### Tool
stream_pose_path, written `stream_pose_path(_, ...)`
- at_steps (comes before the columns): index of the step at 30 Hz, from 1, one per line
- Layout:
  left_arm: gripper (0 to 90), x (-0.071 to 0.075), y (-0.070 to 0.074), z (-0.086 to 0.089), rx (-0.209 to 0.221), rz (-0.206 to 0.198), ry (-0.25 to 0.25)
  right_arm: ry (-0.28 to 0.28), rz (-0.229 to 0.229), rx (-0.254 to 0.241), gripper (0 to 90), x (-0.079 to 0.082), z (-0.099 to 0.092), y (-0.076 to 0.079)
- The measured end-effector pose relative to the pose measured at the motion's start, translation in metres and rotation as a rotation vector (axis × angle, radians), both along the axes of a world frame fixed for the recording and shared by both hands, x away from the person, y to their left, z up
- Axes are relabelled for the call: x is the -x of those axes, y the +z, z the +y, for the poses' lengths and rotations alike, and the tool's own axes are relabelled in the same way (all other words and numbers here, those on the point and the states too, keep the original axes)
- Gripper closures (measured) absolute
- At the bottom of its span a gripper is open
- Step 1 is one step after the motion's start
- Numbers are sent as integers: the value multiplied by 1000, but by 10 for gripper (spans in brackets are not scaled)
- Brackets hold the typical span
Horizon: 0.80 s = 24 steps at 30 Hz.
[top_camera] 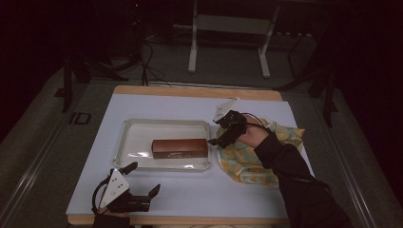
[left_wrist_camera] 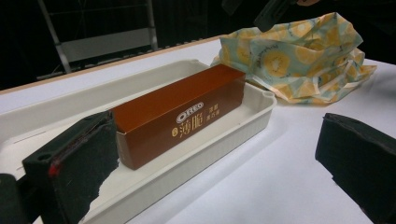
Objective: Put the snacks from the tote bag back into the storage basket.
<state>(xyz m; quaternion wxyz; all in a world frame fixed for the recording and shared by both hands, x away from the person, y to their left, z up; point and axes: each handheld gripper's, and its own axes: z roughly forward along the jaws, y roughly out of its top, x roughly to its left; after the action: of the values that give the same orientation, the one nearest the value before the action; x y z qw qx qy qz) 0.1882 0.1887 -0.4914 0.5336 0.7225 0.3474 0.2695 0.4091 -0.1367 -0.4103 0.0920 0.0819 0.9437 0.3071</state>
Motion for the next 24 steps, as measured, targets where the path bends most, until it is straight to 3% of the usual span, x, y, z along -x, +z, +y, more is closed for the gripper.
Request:
stream_pose_path(7,0,0,0,0,3,-1,3,-28,4,-27,162,8,-18,-1)
stream_pose_path(16,0,0,0,0,2,0,3,-89,-44,-82,144,18,-43,-8)
stream_pose_path(24,0,1,0,1,6,-2,12,-192,-64,-209,137,25,-65,-11)
